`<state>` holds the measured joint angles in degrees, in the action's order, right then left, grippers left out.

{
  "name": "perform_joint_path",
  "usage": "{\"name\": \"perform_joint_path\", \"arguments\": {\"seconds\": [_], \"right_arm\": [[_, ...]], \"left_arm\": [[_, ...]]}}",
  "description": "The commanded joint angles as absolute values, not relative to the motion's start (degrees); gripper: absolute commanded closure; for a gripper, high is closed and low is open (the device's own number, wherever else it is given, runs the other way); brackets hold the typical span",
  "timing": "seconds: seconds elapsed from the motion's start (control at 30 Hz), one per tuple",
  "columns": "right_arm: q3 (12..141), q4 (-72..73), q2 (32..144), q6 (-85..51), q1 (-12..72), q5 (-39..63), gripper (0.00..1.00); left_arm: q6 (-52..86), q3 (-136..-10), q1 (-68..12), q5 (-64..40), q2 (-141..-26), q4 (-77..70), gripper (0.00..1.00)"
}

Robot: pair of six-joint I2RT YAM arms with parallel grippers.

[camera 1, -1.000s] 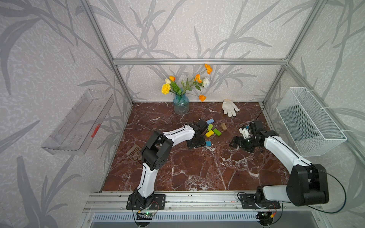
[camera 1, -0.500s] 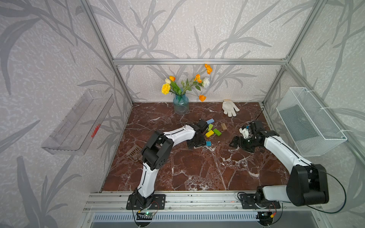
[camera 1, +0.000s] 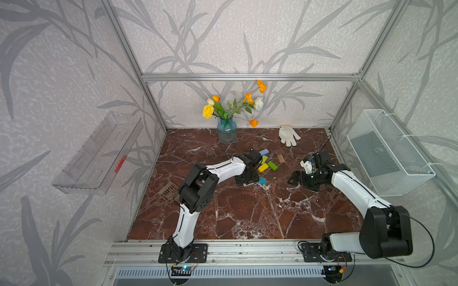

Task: Assemble the letter c with building blocks
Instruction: Pick up the building block from the center of the board.

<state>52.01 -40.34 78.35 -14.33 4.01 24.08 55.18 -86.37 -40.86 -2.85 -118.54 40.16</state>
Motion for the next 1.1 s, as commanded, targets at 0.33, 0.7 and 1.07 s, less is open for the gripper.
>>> {"name": "perform_joint_path", "arguments": {"seconds": [0.33, 0.7, 1.07], "right_arm": [[51.9, -40.2, 77.4, -13.3, 3.8, 24.1, 0.06], [52.4, -40.7, 77.3, -13.5, 3.8, 24.3, 0.06], [51.0, -39.8, 76.7, -15.5, 4.7, 24.7, 0.08]], "left_arm": [[55.4, -86.4, -41.5, -1.4, -119.7, 41.4, 0.33], [53.2, -86.2, -41.4, -0.4, -120.1, 43.1, 0.33], [54.8, -76.6, -41.1, 0.0, -109.6, 41.8, 0.37]]}}
